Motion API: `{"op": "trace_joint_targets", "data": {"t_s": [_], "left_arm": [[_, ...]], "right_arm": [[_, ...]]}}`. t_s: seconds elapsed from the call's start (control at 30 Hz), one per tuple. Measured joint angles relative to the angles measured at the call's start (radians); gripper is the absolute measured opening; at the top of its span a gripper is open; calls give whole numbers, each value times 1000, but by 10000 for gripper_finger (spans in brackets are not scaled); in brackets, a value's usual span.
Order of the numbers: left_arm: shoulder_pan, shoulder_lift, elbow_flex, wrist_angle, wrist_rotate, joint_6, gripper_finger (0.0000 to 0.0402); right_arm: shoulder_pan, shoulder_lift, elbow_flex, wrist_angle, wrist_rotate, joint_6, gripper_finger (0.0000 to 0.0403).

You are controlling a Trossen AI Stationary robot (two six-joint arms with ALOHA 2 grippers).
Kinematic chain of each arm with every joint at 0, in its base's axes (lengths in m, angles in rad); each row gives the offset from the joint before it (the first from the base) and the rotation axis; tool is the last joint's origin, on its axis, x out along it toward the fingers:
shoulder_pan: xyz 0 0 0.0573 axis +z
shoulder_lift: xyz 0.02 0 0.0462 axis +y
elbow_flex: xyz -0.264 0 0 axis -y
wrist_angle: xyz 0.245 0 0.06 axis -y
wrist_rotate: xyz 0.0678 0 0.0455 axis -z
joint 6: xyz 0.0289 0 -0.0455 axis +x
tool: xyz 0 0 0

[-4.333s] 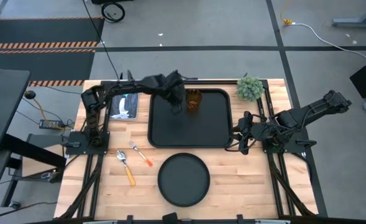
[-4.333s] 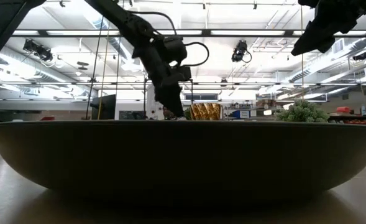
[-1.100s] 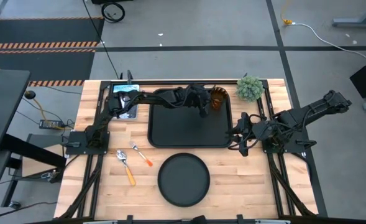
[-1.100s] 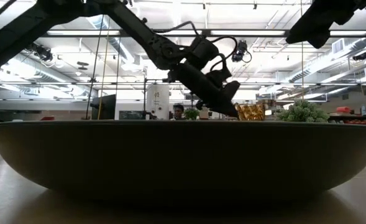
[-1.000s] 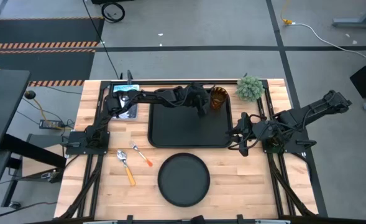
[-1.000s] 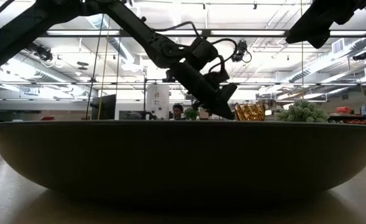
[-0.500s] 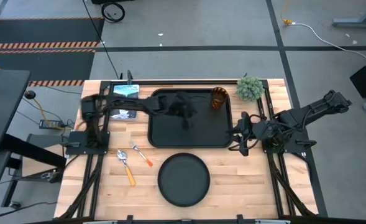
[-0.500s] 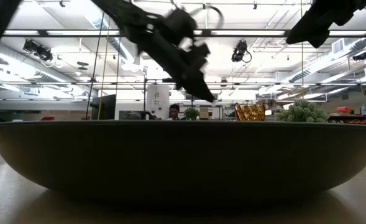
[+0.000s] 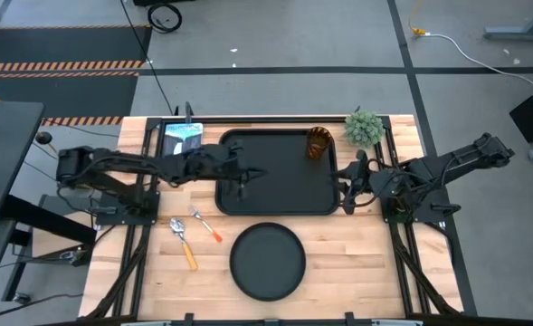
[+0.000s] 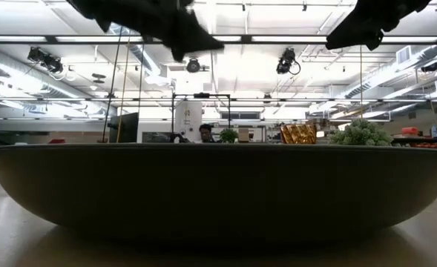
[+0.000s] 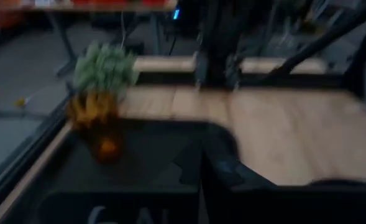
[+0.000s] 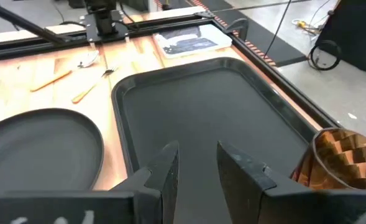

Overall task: Pick and place plate/cup/fork/spoon on tray
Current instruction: Put the orange fork in the left corner of the black tray

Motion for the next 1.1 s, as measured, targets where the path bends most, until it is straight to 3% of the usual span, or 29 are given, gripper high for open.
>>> {"op": "trace_joint_targets", "data": {"t_s": [0.23, 0.77, 1.1], "left_arm": [[-52, -96, -14, 7, 0, -48, 10], [-86, -90, -14, 33, 0, -105, 11], [-86, -90, -14, -15, 1, -225, 11]], "right_arm": [[0, 3, 0, 29, -39, 0, 116], [0, 3, 0, 79, -60, 0, 116], [0, 3, 0, 87, -60, 0, 116]]}}
